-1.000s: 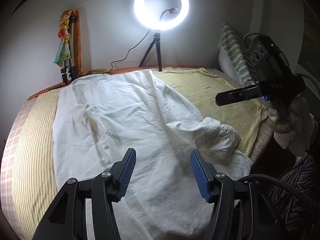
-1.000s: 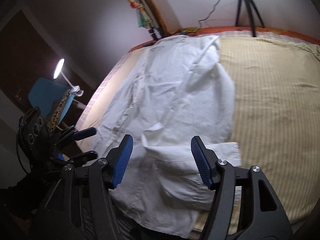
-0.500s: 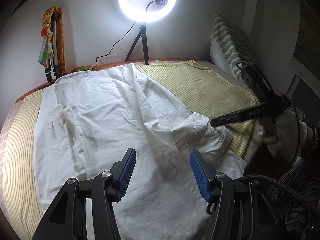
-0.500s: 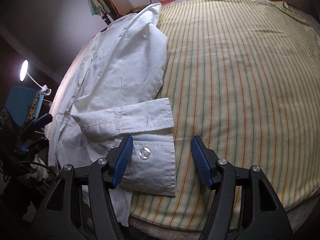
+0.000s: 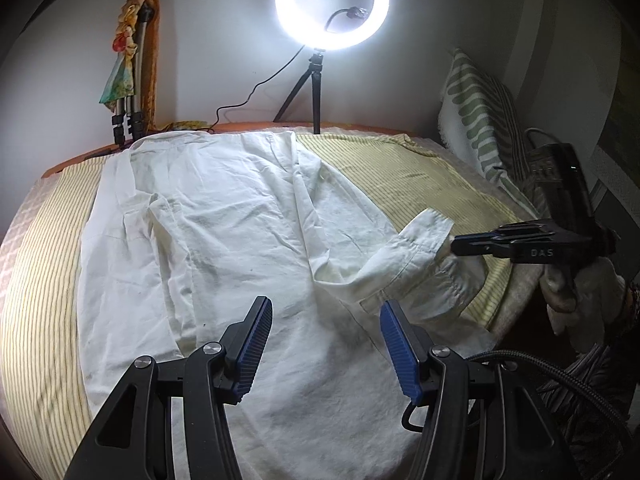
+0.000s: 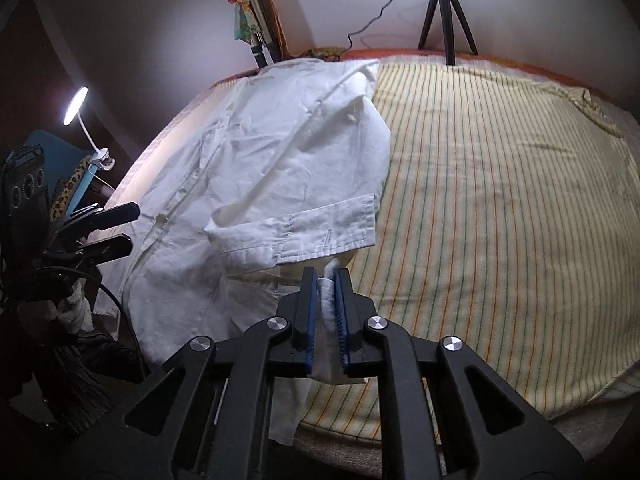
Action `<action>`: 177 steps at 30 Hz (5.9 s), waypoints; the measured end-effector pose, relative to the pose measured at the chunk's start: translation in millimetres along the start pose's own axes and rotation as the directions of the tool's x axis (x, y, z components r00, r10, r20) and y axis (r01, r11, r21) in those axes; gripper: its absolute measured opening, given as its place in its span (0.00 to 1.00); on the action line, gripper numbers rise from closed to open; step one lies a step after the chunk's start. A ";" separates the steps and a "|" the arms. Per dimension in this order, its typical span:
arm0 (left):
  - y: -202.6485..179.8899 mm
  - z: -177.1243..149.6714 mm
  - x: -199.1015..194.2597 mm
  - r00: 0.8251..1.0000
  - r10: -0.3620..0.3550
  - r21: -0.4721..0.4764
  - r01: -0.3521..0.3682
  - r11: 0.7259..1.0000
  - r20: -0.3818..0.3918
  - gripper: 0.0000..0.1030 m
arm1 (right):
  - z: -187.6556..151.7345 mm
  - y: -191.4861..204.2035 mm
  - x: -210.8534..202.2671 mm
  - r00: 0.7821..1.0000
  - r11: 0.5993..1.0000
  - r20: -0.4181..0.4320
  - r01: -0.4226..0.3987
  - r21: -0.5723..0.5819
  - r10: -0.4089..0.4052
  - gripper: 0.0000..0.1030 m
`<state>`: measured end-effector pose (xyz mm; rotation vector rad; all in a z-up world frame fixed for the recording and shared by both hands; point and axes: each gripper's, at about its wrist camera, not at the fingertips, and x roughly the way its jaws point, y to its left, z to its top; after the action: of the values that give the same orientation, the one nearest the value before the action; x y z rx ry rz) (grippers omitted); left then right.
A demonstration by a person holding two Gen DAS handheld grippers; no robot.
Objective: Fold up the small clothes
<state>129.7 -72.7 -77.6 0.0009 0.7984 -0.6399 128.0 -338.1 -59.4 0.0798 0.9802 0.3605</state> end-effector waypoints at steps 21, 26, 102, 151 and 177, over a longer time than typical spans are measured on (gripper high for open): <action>18.0 -15.5 -25.2 0.998 -0.060 -0.147 0.060 0.987 0.010 0.57 | 19.4 16.7 4.1 0.979 0.978 0.007 -0.204 0.039 0.204 0.52; -3.8 -28.9 -5.9 0.997 -0.059 -0.102 0.053 0.993 -0.057 0.57 | 55.0 -35.3 43.4 0.993 0.975 0.011 -0.117 0.192 0.117 0.52; -17.3 -91.1 8.6 0.981 -0.166 -0.350 0.120 0.929 -0.103 0.38 | 72.1 -53.2 71.8 0.977 0.955 -0.093 -0.161 0.250 0.190 0.57; -150.5 -65.0 37.1 0.995 -0.088 0.067 0.092 0.994 -0.053 0.38 | 18.3 -68.9 -51.6 0.962 0.924 0.159 -0.260 0.280 0.223 0.56; -160.0 -61.9 84.3 0.995 -0.056 0.135 0.068 0.989 -0.088 0.17 | 31.9 -135.9 -82.0 0.915 0.837 0.322 -0.365 0.409 0.242 0.57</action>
<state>46.9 -233.2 -140.3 0.1298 0.8362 -0.7572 148.7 -489.9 -7.1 0.7139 0.7734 0.3920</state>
